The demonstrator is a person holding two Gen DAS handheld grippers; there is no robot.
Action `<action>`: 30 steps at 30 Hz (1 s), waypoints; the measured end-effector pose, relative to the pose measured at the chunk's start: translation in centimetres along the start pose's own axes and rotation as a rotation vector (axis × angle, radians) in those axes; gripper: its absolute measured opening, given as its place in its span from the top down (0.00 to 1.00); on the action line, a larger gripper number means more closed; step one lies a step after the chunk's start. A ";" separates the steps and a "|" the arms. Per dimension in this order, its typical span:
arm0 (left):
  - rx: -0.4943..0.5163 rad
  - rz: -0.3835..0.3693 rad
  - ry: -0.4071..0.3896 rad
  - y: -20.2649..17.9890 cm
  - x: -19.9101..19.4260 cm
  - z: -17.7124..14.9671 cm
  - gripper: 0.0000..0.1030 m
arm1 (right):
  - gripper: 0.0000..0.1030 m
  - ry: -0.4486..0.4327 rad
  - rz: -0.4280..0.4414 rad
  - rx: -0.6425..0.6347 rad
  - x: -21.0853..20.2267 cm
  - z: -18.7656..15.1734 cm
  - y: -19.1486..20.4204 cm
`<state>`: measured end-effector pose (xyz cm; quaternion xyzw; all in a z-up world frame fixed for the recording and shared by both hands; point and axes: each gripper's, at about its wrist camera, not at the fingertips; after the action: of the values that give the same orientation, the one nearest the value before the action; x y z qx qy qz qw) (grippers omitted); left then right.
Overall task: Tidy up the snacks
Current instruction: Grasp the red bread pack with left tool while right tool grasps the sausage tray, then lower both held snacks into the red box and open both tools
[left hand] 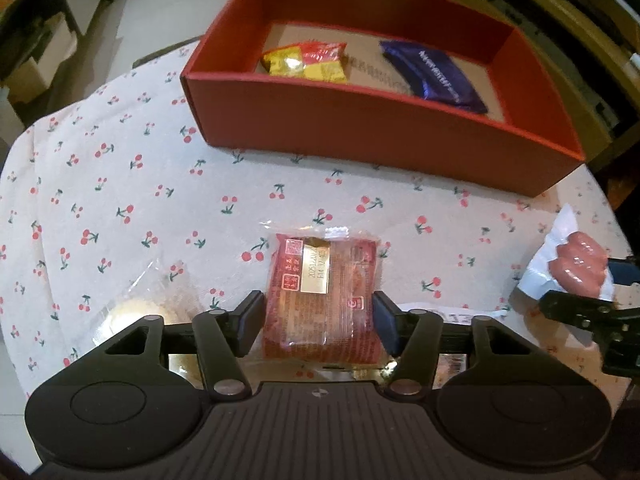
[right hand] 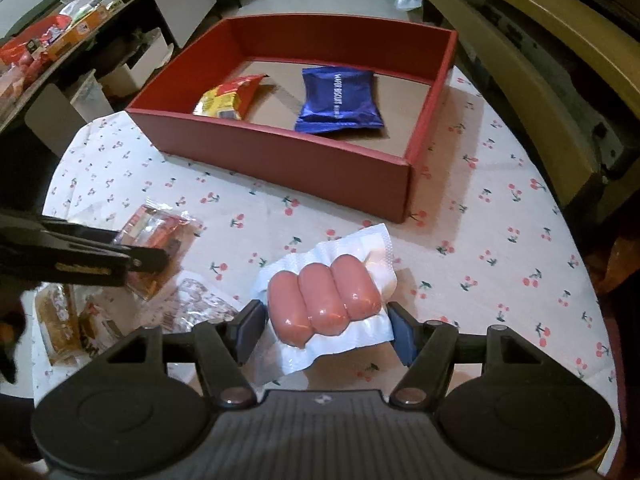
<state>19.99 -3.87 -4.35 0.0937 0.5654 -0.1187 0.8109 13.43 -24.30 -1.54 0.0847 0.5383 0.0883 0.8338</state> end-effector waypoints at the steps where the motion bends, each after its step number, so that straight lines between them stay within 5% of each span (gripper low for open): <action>1: 0.005 0.006 0.002 -0.1 0.2 0.1 0.35 | 0.25 0.002 0.005 -0.001 0.1 0.1 0.1; 7: 0.029 0.046 -0.010 -0.9 1.0 0.4 0.30 | 0.25 0.018 0.000 0.000 1.4 0.7 0.5; 10: 0.024 0.067 -0.014 -1.0 0.8 0.3 0.38 | 0.25 0.032 -0.029 0.001 2.6 1.4 0.6; 15: -0.006 0.082 -0.011 -1.2 0.3 -0.2 0.39 | 0.25 0.037 -0.051 -0.048 3.3 1.7 1.8; 30: -0.075 0.018 -0.116 -1.6 -4.4 0.5 0.39 | 0.25 -0.109 -0.025 -0.073 -0.6 3.5 4.1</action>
<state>18.48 -5.13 -0.09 0.0613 0.5204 -0.0955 0.8464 16.17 -20.64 1.42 0.0522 0.4893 0.0927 0.8656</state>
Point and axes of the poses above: each gripper's, at about its wrist camera, not at the fingertips, and x roughly the way its jaws point, y to its left, z to its top, and after that the axes turned 4 degrees about z, right-handed
